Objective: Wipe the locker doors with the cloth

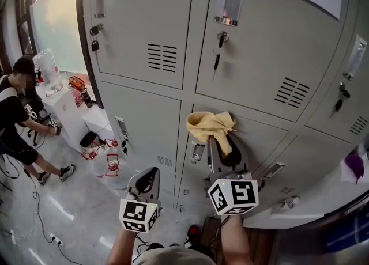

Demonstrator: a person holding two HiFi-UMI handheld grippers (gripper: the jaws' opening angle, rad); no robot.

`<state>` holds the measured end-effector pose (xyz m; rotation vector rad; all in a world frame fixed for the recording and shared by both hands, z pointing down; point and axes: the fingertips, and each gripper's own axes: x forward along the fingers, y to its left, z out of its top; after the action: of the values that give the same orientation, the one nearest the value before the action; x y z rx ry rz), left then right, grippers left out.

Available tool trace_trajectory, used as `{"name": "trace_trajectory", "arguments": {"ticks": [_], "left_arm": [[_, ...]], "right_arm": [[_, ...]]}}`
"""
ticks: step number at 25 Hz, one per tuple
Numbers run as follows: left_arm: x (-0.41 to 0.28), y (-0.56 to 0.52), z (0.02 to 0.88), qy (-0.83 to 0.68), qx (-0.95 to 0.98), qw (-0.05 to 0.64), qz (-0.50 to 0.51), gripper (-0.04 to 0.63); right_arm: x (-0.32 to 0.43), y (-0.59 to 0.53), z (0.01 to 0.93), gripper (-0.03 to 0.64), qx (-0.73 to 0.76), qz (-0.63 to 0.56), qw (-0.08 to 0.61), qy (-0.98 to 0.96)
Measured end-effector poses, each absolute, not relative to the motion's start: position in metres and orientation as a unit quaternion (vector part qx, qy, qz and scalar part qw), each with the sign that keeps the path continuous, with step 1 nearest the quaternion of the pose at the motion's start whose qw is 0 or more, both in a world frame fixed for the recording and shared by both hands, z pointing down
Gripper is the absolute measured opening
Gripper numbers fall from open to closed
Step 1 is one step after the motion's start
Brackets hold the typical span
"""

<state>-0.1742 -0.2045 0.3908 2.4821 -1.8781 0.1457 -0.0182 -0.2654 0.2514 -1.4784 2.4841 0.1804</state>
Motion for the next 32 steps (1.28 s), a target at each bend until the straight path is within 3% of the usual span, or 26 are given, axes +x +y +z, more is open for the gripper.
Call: {"name": "trace_trajectory", "arguments": {"ticks": [32], "left_arm": [[-0.064,-0.212,0.404,-0.492,0.869,0.019,0.053,0.023]], "right_arm": [[0.153,-0.237,0.258,0.127,-0.653,0.062,0.113,0.746]]}}
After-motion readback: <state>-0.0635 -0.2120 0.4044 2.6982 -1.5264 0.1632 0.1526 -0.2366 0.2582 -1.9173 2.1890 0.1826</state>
